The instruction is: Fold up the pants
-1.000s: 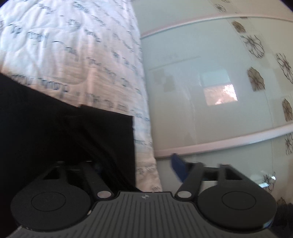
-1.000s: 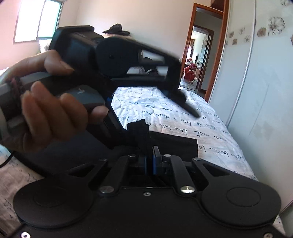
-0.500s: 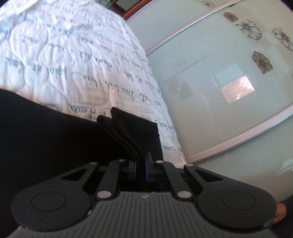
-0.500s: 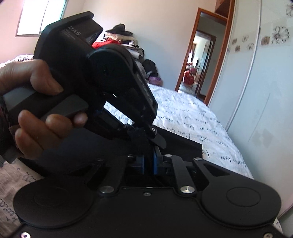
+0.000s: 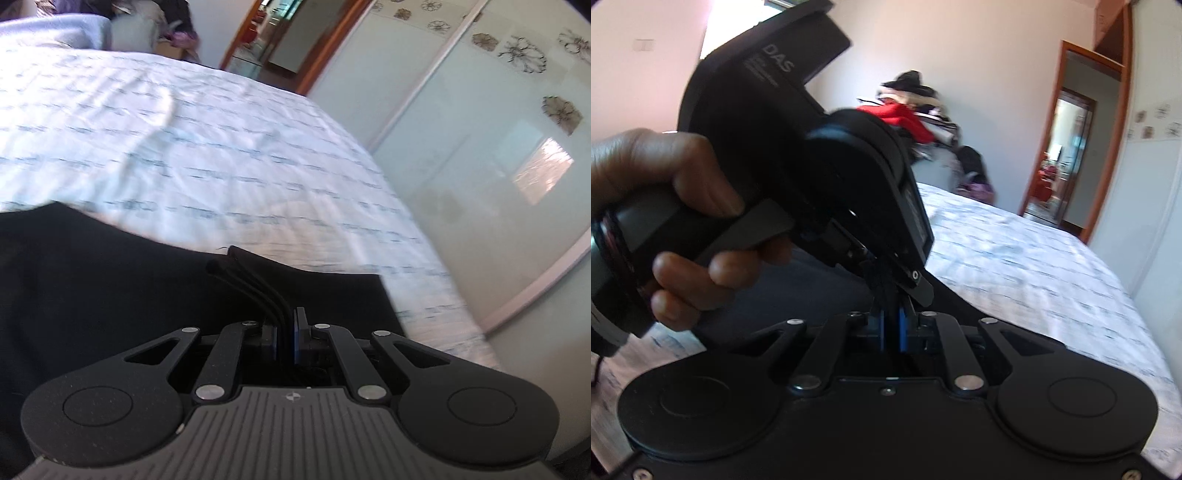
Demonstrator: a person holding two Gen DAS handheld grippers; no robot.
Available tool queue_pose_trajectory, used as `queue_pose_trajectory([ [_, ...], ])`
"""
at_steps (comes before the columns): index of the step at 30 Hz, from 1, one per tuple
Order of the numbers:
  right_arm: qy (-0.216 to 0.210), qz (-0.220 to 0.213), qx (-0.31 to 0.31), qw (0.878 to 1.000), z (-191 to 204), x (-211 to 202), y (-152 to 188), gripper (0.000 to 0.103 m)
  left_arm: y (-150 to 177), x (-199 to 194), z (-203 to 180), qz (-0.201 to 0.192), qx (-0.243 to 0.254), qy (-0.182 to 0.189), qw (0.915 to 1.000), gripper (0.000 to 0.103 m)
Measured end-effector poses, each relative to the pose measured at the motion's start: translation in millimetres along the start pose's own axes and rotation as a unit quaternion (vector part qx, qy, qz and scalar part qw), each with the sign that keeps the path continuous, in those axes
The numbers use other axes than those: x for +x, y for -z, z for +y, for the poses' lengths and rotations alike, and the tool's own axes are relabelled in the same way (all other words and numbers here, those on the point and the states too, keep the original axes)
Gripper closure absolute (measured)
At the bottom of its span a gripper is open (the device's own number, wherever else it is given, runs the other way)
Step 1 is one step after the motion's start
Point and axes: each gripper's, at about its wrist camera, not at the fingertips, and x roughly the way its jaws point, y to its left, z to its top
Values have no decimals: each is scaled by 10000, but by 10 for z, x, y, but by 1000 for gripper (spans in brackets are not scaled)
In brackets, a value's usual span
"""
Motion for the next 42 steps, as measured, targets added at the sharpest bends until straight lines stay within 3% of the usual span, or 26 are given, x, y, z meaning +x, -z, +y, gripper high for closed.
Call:
queue_pose_trajectory([
  [4, -311, -1, -100, 9995, 154, 117, -45, 95, 29, -111, 248, -39, -142, -255, 9996, 94],
  [11, -676, -28, -246, 9974, 320, 212, -130, 95, 108, -305, 418, -327, 115, -752, 9966, 97],
  [16, -844, 63, -349, 9958, 364, 288, -145, 95, 151, -321, 548, -258, 41, -941, 9952, 96],
  [19, -894, 207, -269, 9954, 352, 356, -151, 95, 180, -260, 565, -147, 82, -1172, 9930, 79],
  [24, -1081, 391, 150, 9933, 278, 428, -179, 94, 206, -212, 572, -115, 103, -1346, 9908, 75],
  [27, -1117, 440, 228, 9925, 169, 555, -251, 94, 208, -214, 558, -132, 116, -1447, 9893, 67],
  [29, -1144, 453, 239, 9921, 166, 590, -250, 94, 206, -230, 542, -204, 164, -1583, 9870, 56],
  [32, -1233, 599, 190, 9904, 233, 657, -224, 88, 192, -291, 542, -422, 243, -2067, 9772, 51],
  [34, -1515, 623, 309, 9860, 204, 599, -238, 86, 153, -346, 552, -563, 289, -2380, 9692, 50],
  [37, -1931, 370, 893, 9764, -137, 338, -295, 86, 68, -404, 513, -576, 458, -2267, 9712, 49],
  [39, -1649, 241, 1198, 9787, -412, 189, -292, 86, 27, -360, 407, -465, 702, -2066, 9748, 45],
  [42, -782, 418, 1504, 9846, -808, 161, -218, 86, 43, -201, 200, -466, 942, -2005, 9740, 36],
])
